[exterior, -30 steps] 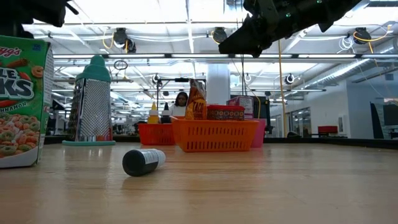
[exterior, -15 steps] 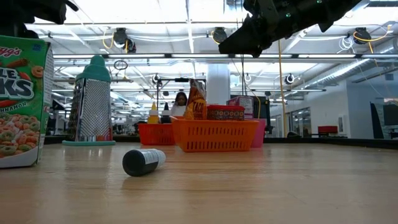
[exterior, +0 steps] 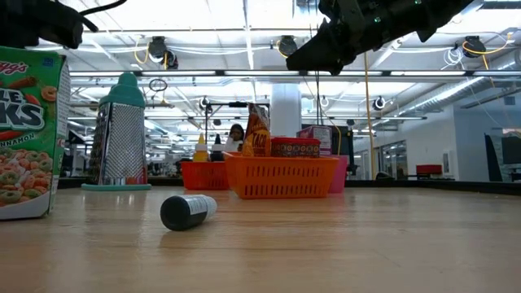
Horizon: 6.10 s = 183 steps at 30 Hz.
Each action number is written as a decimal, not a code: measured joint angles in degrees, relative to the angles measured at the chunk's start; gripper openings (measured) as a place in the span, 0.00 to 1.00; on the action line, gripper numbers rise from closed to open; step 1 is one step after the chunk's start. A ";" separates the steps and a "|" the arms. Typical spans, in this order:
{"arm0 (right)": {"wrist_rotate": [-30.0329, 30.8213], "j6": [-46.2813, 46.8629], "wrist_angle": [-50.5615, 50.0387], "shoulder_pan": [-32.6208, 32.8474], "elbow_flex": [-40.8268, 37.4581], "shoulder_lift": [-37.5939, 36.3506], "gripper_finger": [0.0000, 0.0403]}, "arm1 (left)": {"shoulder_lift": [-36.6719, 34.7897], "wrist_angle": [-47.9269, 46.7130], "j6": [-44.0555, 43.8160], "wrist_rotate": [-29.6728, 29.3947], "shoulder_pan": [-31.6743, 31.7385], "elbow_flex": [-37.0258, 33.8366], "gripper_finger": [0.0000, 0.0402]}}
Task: Pick & Place Kitchen Items
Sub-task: Put the blue cereal box into the pink bin, then put the green cereal box into the pink bin
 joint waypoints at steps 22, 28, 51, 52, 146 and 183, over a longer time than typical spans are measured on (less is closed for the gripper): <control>0.01 -0.20 -0.04 0.00 -0.02 0.02 0.23 | -0.15 5.68 2.41 2.90 0.09 -3.68 0.01; 0.02 -0.52 -0.06 0.00 -0.02 0.02 0.23 | -0.09 4.79 4.69 -0.85 0.12 0.55 0.00; 0.00 -0.52 -0.90 0.00 -0.02 0.02 0.23 | 8.34 6.22 27.07 -14.55 19.71 20.06 0.00; 0.00 -0.50 -1.10 0.00 -0.02 0.02 0.23 | 9.19 7.50 29.61 -13.15 21.22 20.83 0.00; -0.02 1.25 6.14 0.00 -5.73 0.04 0.23 | 54.10 25.95 70.43 1.77 59.86 48.39 0.30; 0.00 1.11 6.08 0.00 -5.73 0.04 0.23 | 30.82 -2.07 42.91 3.88 24.15 48.41 0.30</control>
